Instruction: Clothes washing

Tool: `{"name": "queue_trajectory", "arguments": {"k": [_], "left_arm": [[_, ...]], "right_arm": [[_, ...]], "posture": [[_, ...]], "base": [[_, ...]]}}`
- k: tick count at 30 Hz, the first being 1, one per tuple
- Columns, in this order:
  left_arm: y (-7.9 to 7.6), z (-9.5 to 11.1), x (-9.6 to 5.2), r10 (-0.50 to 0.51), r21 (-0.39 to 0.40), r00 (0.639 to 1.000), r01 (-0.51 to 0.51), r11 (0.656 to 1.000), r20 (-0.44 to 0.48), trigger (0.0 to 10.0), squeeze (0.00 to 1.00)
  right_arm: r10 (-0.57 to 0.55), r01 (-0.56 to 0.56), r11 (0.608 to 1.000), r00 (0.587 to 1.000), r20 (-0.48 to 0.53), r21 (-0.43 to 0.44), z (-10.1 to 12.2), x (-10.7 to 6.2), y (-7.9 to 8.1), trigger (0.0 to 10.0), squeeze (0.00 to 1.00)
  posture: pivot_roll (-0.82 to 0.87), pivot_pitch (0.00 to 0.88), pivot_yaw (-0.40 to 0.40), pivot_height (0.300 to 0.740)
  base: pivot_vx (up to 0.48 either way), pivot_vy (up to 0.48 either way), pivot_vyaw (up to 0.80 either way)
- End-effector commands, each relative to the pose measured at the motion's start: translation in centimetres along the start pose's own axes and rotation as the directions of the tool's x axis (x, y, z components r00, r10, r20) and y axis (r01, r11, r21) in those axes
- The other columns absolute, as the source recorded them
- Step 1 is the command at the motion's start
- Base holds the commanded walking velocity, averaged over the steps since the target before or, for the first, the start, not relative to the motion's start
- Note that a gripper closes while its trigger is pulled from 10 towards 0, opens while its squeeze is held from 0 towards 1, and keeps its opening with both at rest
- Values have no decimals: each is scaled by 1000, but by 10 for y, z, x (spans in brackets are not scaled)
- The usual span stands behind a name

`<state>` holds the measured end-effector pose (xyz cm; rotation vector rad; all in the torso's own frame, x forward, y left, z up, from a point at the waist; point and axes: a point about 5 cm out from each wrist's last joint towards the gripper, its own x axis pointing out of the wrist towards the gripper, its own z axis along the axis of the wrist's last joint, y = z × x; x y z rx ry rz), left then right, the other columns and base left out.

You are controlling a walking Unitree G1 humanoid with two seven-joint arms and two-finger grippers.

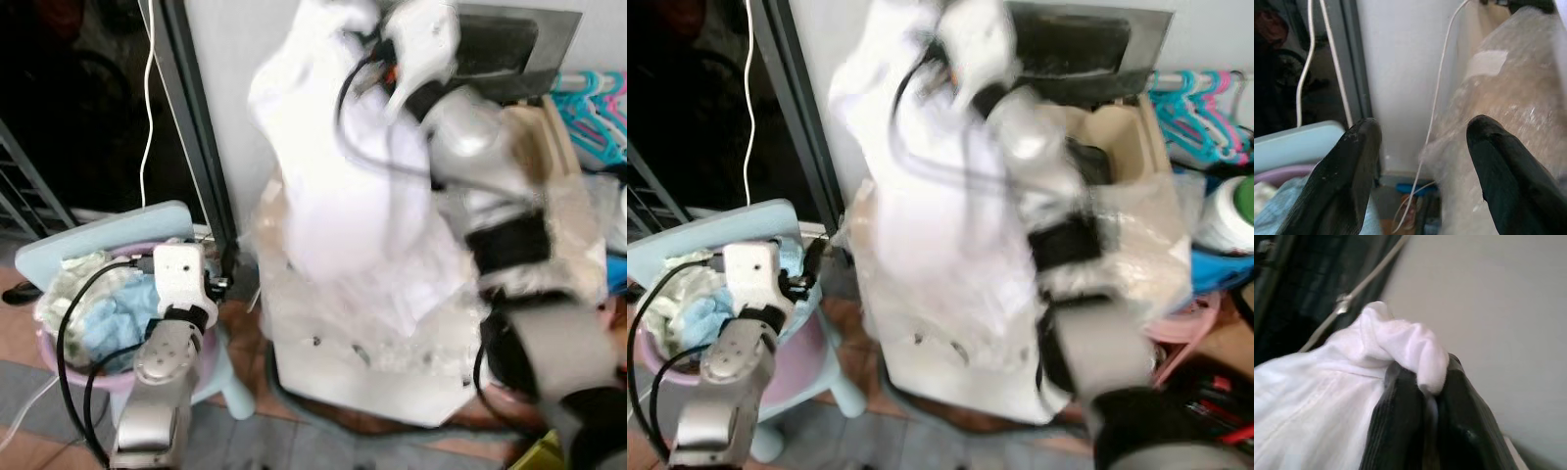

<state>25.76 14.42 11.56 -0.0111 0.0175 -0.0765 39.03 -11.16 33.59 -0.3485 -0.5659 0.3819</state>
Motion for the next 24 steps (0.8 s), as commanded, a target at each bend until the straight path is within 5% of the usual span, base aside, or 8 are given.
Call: {"name": "queue_trajectory", "arguments": {"k": [1, 5, 6, 8, 9, 10, 15, 24], "left_arm": [[-4, 1, -1, -7, -17, 1000, 7, 1000, 9, 10000, 0], [-3, -1, -2, 5, -20, 1000, -4, 1000, 3, 10000, 0], [-2, -1, -3, 7, -20, 1000, -7, 1000, 2, 10000, 0], [-2, -2, -3, 13, -20, 1000, -13, 1000, -5, 10000, 0], [-2, -2, -3, 13, -20, 1000, -13, 1000, -5, 10000, 0], [-2, -3, -3, 14, -19, 1000, -14, 1000, -8, 10000, 0], [-2, -4, -3, 10, -9, 1000, -11, 1000, -23, 10000, 0], [-4, -5, 2, 29, 30, 999, -28, 999, -40, 10000, 0]], "right_arm": [[-263, 263, 965, 962, 69, 9, 26, 6, -52, 10000, 0], [-483, 486, 873, 873, 59, -47, 31, -5, -93, 10000, 0], [-503, 504, 863, 864, 30, -47, 23, -9, -94, 10000, 0], [-411, 413, 911, 902, -135, -14, -28, -23, -65, 10000, 0], [-411, 413, 911, 902, -135, -14, -28, -23, -65, 10000, 0], [-335, 349, 936, 917, -218, 30, -50, -31, -46, 10000, 1000], [-143, 210, 964, 926, -349, 161, -90, -62, 4, 10000, 1000], [-99, 136, 982, 962, -255, 131, -81, -89, 22, 10000, 1000]], "posture": [[-18, 0, -2, 740], [-12, 0, -11, 740], [-12, 0, -13, 740], [-9, 0, -14, 740], [-9, 0, -14, 740], [-7, 0, -12, 740], [-16, 0, -2, 740], [-19, 0, -2, 740]], "base": [[0, 0, 0], [0, 0, 0], [0, 0, 0], [0, 0, 0], [0, 0, 0], [0, 0, 0], [0, 0, 0], [0, 0, 0]]}}
